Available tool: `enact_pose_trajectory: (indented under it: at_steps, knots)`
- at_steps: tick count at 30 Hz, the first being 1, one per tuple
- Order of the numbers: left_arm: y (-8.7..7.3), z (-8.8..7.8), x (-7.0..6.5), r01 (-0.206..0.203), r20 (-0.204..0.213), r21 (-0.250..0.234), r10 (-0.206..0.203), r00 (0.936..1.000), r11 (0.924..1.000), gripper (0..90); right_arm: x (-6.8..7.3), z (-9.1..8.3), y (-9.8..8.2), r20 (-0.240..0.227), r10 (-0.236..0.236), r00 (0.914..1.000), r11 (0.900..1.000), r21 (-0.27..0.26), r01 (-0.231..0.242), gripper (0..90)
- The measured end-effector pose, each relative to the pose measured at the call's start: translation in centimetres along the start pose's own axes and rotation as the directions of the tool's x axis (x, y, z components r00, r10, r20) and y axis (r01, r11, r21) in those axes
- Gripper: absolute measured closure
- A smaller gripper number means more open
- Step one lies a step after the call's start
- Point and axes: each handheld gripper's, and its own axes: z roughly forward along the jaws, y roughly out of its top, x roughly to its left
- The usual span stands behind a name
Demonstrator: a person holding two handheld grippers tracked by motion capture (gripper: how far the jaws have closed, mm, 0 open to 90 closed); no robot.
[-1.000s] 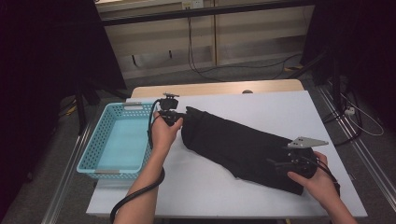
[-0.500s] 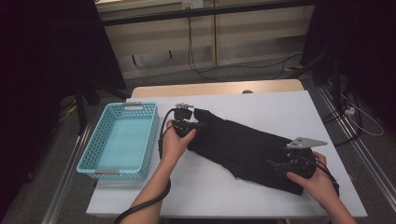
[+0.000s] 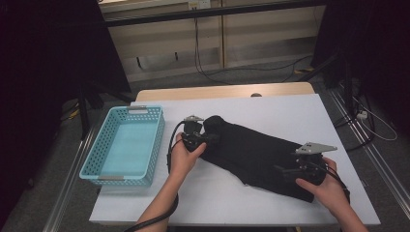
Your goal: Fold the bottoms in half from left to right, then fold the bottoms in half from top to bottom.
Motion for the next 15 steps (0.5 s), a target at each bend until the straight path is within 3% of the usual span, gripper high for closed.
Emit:
enact_pose_trajectory:
  at_steps: [15]
  knots:
    - [0.1, 0.3, -1.3, -0.049, -0.006, 0.023, 0.049, 0.9988, 0.9985, 83.1, 0.1, -0.2, 0.1, -0.004, 0.0, 1.0, 1.0, -0.015, 0.0, 18.6]
